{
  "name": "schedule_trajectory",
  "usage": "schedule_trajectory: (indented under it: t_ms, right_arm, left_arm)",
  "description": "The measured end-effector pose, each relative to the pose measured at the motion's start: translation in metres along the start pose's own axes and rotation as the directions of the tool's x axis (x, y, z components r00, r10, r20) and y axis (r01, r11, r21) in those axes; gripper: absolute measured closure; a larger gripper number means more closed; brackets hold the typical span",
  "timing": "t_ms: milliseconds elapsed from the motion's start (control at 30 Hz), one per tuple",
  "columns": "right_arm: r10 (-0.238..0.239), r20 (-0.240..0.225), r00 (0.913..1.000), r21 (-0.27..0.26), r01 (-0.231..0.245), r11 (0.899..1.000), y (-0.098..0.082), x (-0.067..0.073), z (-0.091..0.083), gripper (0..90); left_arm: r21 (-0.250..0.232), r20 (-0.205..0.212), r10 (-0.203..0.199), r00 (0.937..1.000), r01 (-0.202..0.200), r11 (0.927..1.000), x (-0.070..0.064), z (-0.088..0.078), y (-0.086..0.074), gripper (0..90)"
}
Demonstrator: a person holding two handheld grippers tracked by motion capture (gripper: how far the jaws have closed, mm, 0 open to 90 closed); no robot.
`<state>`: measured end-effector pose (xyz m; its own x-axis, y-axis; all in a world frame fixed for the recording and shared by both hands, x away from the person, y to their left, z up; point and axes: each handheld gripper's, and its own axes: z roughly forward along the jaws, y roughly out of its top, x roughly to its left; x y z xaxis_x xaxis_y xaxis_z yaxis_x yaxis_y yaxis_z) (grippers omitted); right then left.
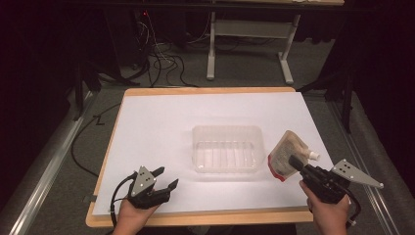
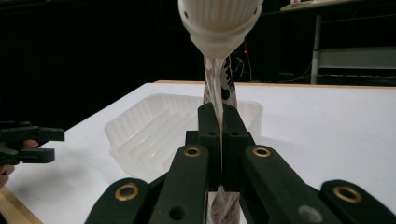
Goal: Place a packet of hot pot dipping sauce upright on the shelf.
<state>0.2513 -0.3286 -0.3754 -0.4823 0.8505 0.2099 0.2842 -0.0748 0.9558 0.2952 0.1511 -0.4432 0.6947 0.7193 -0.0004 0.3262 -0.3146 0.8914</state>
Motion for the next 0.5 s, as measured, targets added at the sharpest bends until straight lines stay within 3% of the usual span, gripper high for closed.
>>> schedule_trajectory:
  t_ms: [200, 500]
  right_arm:
    - [0.016, -0.037, 0.9992, 0.003, -0.016, 1.000, 0.003, 0.008, 0.009, 90.0]
    - [0.022, -0.019, 0.9996, 0.055, -0.021, 0.998, -0.001, 0.015, 0.035, 90.0]
  left_arm:
    - [-0.012, -0.002, -0.011, 0.9999, 0.011, 0.9999, 0.002, -0.003, -0.001, 36.2]
    - [-0.038, 0.012, 0.003, 0.9999, -0.003, 0.9993, 0.002, -0.005, 0.000, 34.4]
